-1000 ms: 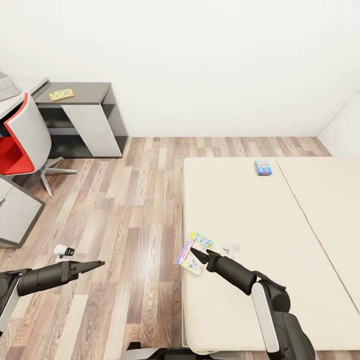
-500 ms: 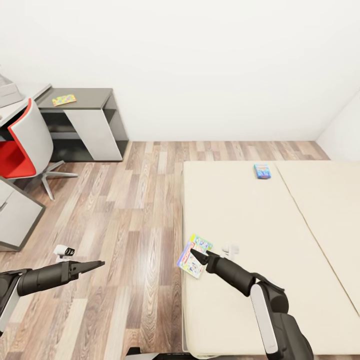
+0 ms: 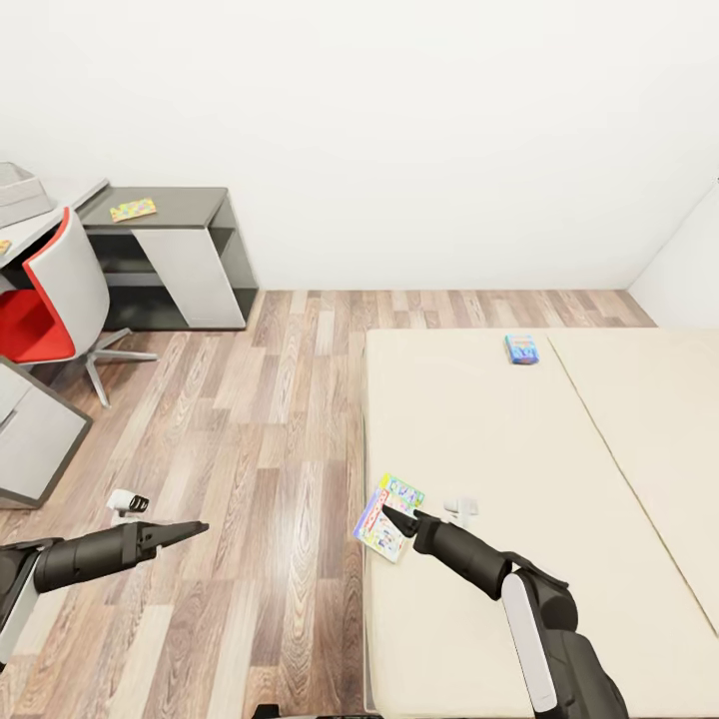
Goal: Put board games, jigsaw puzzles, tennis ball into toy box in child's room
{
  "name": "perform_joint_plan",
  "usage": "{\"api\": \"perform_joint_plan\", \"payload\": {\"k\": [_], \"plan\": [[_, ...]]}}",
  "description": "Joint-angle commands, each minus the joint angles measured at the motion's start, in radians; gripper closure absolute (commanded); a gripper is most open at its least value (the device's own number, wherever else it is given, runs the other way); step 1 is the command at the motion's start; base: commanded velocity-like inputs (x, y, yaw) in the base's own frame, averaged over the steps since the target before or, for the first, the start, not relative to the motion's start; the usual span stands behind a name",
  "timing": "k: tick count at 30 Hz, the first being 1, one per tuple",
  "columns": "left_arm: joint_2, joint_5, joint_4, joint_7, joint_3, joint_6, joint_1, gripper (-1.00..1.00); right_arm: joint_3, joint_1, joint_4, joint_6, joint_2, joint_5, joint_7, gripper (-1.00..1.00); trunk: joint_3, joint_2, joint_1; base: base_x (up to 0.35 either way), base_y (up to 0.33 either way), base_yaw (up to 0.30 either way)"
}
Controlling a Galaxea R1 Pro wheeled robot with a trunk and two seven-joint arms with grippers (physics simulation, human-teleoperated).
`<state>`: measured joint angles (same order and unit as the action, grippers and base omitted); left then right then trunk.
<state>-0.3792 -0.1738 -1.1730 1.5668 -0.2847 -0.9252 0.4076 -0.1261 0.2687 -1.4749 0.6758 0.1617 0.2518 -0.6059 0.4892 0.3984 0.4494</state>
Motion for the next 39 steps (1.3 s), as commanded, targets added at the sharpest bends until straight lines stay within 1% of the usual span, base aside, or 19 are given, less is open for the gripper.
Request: {"api": "perform_joint_plan", "payload": {"k": [1,12,39], "plan": [[-0.001,0.000,0.002,0.004,0.000,-0.011,0.000,-1.00,-0.002,0.000,0.000,0.007,0.001,0.002,-0.003,-1.00,0.000,0.002,0.001,0.000,0.000,0.000],[-0.001,0.000,0.010,0.004,-0.013,-0.011,0.000,-1.00,0.000,0.001,0.001,0.005,0.002,-0.005,-0.002,-1.00,-0.018,0.002,0.001,0.000,0.000,0.000],[-0.001,0.001,0.018,0.004,-0.015,-0.011,0.000,-1.00,0.000,0.001,0.003,0.005,0.002,-0.003,-0.002,-1.00,-0.063,0.002,0.001,0.000,0.000,0.000]]}}
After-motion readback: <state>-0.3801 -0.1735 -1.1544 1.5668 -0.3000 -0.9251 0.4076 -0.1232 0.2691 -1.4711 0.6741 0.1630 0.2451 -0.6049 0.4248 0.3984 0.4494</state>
